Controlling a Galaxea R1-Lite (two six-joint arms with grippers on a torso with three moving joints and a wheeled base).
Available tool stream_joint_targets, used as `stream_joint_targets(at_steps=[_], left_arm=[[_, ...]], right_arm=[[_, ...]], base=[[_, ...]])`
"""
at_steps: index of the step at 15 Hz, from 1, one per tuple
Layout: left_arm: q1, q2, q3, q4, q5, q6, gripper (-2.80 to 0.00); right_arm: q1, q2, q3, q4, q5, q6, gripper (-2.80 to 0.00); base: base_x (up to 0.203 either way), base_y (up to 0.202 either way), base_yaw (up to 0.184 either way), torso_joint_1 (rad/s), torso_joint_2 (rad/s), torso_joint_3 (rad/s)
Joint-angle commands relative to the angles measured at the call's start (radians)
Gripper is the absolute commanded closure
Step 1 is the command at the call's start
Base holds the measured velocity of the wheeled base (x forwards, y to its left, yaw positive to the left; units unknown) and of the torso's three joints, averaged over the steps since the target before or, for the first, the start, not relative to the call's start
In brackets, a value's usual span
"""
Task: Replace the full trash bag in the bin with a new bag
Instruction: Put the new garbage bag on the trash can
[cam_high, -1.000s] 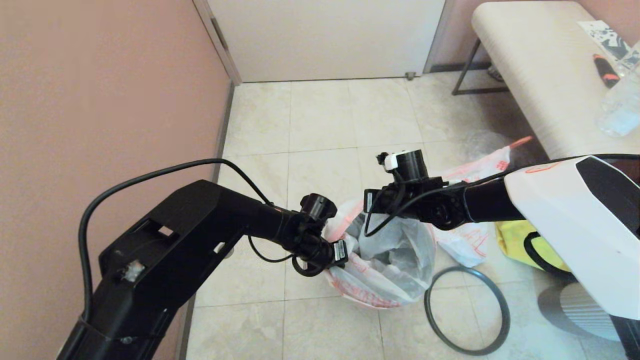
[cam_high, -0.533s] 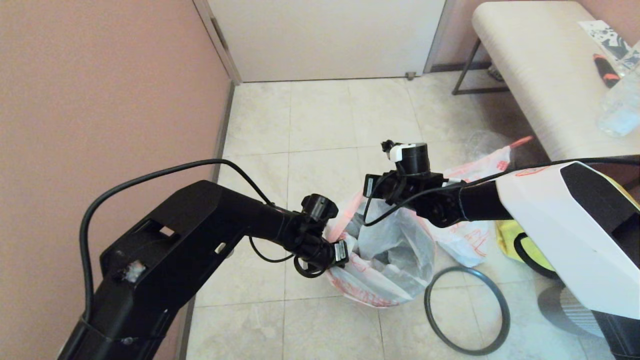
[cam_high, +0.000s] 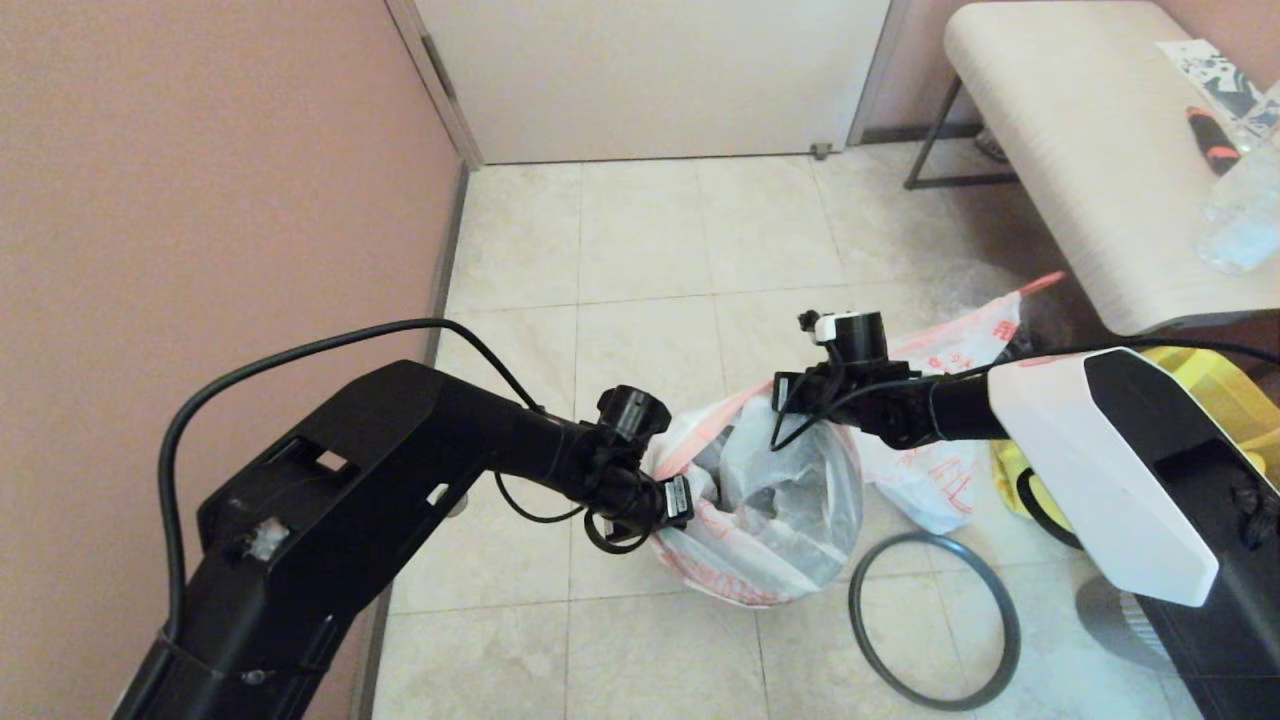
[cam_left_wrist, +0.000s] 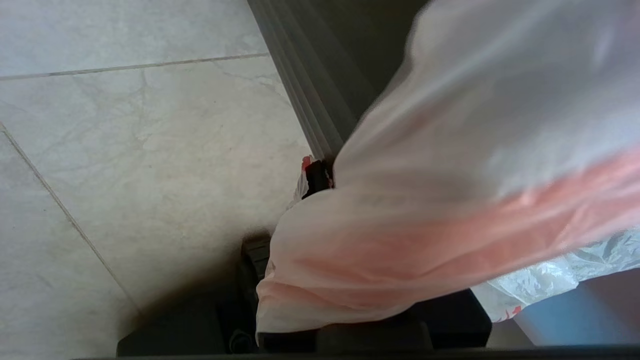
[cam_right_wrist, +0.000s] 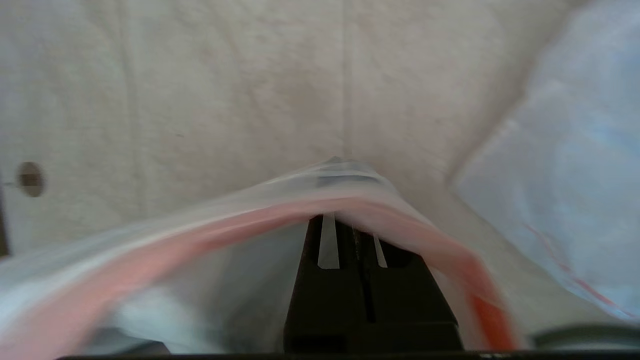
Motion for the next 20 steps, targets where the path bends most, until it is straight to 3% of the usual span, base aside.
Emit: stream_joint_targets(at_steps=[1, 8, 15, 20], left_arm=[[0.004, -0.003, -0.001, -0.001, -0.002, -0.006, 0.0], [0.028, 0.003, -0.021, -0.001, -0.005, -0.035, 0.0], [0.028, 0.001, -0.018, -0.02, 0.01, -0.043, 0.0], [0.031, -0.009, -0.001, -0.053, 0.021, -0.044, 0.0]], right_arm=[[-0.026, 0.005, 0.001, 0.0, -0.003, 0.0, 0.0], [-0.117, 0.036, 0.023, 0.003, 0.0, 0.009, 0.0], [-0.095, -0.232, 0.182, 0.15, 0.064, 0.111, 0.0], [-0.045, -0.348, 0.317, 0.169, 0.088, 0.156, 0.0]], base=[[0.0, 0.0, 0.0, 0.0, 0.0, 0.0], [0.0, 0.0, 0.0, 0.0, 0.0, 0.0], [0.0, 0.0, 0.0, 0.0, 0.0, 0.0], [0.0, 0.0, 0.0, 0.0, 0.0, 0.0]])
